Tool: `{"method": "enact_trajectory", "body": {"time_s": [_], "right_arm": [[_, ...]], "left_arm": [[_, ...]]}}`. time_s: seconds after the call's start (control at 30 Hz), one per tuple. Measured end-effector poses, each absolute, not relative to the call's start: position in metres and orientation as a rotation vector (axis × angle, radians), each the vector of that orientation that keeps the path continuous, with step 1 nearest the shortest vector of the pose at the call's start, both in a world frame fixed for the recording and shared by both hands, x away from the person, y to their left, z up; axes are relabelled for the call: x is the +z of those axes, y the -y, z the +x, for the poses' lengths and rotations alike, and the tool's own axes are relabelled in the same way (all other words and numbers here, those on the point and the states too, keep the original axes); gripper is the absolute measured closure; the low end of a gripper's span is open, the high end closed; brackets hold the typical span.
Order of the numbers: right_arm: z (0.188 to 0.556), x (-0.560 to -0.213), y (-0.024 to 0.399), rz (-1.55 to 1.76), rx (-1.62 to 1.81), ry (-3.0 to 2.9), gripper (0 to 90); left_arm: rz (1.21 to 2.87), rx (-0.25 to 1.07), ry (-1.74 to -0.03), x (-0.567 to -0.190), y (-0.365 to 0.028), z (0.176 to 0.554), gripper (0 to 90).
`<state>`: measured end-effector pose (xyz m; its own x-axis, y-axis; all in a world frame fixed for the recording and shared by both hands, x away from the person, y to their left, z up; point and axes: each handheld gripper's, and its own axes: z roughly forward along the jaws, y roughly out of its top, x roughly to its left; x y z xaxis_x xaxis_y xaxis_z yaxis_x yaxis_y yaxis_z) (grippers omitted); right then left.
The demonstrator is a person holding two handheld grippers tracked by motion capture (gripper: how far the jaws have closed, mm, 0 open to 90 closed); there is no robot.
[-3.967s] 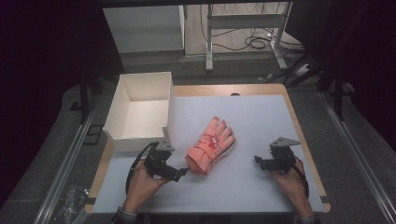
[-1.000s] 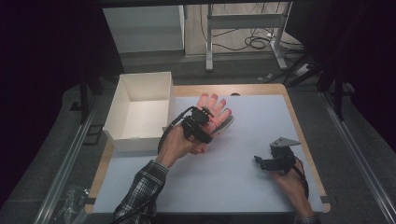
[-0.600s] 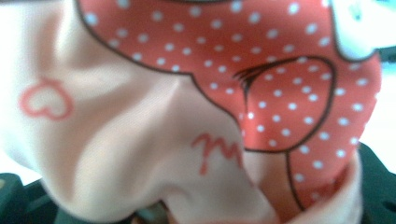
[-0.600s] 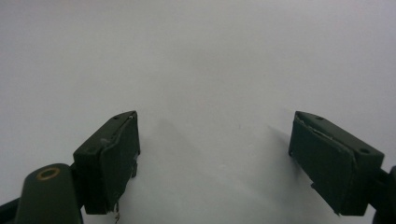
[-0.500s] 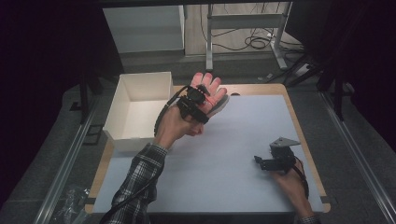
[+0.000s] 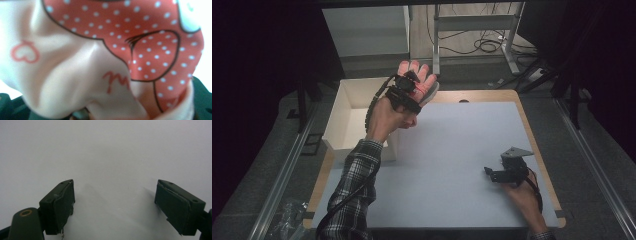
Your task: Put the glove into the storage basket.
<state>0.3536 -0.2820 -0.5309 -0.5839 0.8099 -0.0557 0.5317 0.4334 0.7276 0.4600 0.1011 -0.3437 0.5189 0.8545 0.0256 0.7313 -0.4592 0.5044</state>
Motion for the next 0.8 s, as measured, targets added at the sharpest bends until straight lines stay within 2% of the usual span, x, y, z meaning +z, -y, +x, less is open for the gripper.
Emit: {"method": "enact_trajectory", "body": {"time_s": [0.53,0.8], "right_arm": [[0.354,-0.531,0.282,1.135,0.952,-2.292,16.6],[0.354,-0.531,0.282,1.136,0.951,-2.291,16.6]], "left_arm": [[2.187,0.443,-1.565,-0.351,-0.179,0.468,37.5],[2.143,0.451,-1.668,-0.366,-0.205,0.470,37.1]]}}
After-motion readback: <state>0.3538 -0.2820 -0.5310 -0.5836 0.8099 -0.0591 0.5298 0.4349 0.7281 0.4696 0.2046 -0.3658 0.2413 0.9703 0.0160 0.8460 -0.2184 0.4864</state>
